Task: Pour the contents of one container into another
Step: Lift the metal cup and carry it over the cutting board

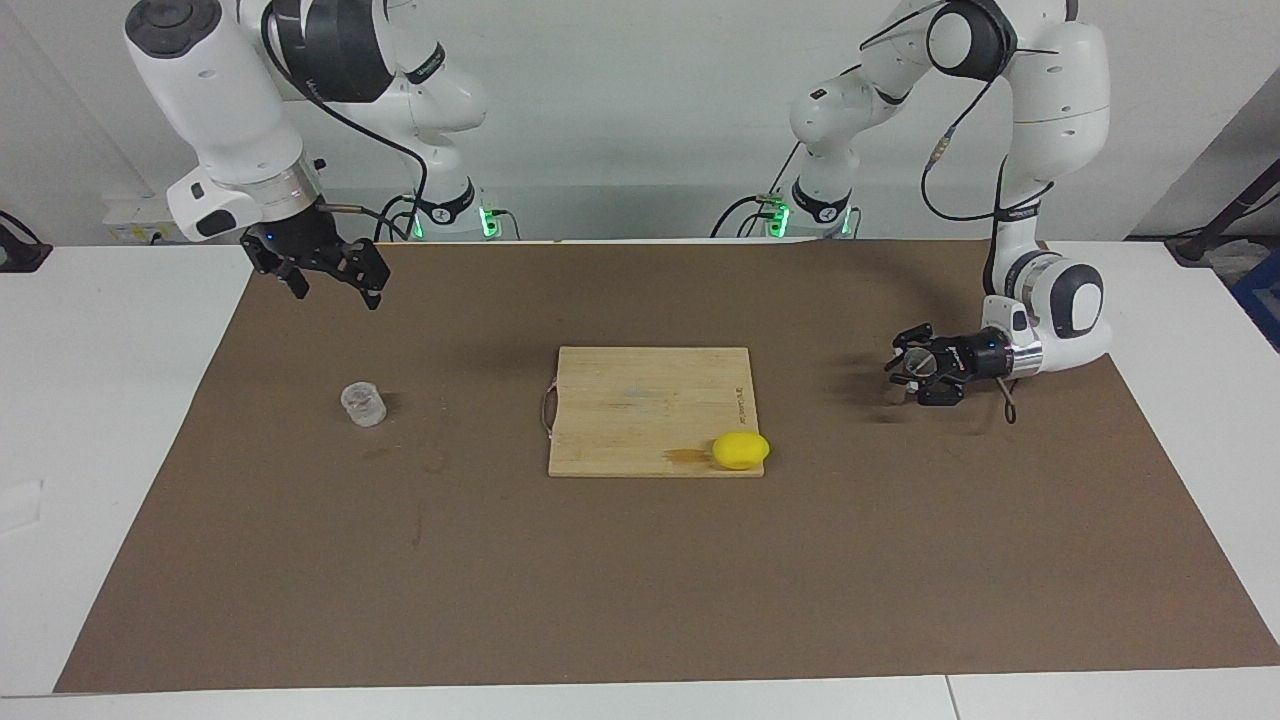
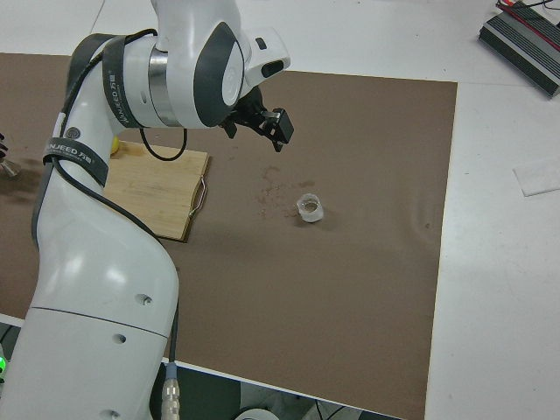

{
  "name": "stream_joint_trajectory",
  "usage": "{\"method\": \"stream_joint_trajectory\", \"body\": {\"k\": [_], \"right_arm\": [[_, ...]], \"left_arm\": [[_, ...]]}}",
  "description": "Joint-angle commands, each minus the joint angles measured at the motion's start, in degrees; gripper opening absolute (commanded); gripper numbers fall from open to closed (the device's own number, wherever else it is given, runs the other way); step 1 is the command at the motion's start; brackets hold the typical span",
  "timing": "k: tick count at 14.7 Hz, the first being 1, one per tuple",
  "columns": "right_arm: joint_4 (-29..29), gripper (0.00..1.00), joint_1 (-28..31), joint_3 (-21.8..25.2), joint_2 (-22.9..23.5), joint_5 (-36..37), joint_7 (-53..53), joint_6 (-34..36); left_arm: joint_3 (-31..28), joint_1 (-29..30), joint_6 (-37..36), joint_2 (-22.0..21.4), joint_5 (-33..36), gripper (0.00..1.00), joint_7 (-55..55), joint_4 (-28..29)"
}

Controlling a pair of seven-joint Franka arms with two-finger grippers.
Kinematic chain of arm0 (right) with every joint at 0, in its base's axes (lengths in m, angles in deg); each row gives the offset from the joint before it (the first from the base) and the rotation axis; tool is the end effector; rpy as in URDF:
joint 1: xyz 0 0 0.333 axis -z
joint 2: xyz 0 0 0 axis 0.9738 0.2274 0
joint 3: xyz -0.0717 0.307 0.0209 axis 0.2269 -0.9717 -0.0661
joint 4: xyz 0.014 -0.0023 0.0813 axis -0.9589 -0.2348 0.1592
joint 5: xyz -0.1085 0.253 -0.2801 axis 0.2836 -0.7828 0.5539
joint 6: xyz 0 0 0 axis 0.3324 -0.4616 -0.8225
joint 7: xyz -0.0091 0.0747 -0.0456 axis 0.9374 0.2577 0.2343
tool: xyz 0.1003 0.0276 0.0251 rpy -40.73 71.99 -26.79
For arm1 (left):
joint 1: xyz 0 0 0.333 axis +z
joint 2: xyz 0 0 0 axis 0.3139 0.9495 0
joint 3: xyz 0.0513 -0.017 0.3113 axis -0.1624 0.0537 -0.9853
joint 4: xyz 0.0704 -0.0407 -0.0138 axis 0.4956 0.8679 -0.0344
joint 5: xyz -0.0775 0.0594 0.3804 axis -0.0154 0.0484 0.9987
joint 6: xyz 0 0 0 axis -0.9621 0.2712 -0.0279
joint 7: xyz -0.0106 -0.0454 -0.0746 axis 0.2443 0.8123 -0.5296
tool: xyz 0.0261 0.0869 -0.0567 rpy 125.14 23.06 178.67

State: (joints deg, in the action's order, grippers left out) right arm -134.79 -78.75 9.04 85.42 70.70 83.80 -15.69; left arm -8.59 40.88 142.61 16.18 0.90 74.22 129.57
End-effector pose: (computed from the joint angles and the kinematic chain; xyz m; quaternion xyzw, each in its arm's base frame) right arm 0.5535 0.0184 0.5824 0.9945 -0.1040 -0.0123 0.0075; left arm 0.5328 0.0693 0.2461 0.5444 -0.4610 0.4832 0.5076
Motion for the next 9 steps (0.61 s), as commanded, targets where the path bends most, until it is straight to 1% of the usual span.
{"method": "stream_joint_trajectory", "body": {"k": [1,5,6,7,9], "right_arm": [[-1.4,1.00,0.6,-0.1,-1.2,-1.4,-1.0,-0.7],[-1.4,1.00,0.6,-0.1,-1.2,-1.4,-1.0,-0.7],[-1.4,1.00,0.6,-0.1,-1.1,-1.4,-1.0,-0.7],[-1.4,1.00,0.6,-0.1,-1.2,-1.4,-1.0,-0.7],[-1.4,1.00,0.6,-0.1,-1.2,-1.4,-1.0,-0.7]], "left_arm": [[-0.1,-3.1,-1.7,-1.9,-2.6,0.22,-1.0,-0.5],[0.2,-9.7,-2.2,-3.7,-7.5,0.21,-1.0,-0.6],[0.5,-10.5,-2.2,-4.0,-8.1,0.20,-1.0,-0.8],[0.8,-11.1,-2.2,-4.7,-9.4,0.20,-0.9,-0.4],[0.8,-13.1,-1.7,-7.4,-10.2,0.20,-0.6,1.3]]}}
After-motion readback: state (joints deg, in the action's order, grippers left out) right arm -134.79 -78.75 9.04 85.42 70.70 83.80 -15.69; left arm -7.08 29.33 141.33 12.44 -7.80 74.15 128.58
